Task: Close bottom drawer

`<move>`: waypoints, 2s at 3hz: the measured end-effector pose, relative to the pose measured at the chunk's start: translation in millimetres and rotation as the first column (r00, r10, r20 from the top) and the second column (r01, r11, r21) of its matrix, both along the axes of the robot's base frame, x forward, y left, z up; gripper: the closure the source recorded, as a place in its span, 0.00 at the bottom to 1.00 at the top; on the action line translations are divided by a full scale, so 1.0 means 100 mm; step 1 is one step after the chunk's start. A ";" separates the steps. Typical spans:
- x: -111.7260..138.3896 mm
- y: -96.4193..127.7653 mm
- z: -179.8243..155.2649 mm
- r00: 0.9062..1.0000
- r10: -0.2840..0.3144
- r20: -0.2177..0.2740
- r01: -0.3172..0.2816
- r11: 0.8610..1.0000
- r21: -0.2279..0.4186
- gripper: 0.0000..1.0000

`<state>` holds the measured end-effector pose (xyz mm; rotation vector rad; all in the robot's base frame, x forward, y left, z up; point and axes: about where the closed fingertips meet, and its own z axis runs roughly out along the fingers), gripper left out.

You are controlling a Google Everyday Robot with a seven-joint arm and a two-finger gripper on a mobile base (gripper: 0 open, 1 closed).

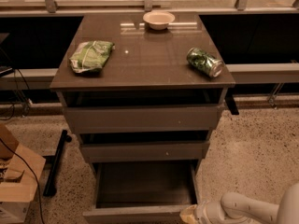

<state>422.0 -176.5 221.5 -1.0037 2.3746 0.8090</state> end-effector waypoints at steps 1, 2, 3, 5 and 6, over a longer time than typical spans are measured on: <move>-0.09 -0.04 -0.27 0.999 -0.025 -0.044 0.024 0.999 -0.025 1.00; 0.00 -0.02 -0.50 0.996 -0.077 -0.041 0.077 0.997 -0.006 1.00; 0.18 0.01 -0.54 0.994 -0.107 -0.006 0.107 0.994 0.019 1.00; 0.75 0.18 -0.32 0.983 -0.138 0.124 0.125 0.986 0.108 1.00; 0.75 0.18 -0.32 0.983 -0.138 0.124 0.125 0.986 0.108 1.00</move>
Offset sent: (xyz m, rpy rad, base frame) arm 0.0146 -0.0043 -0.0756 0.0152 0.0276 -0.1487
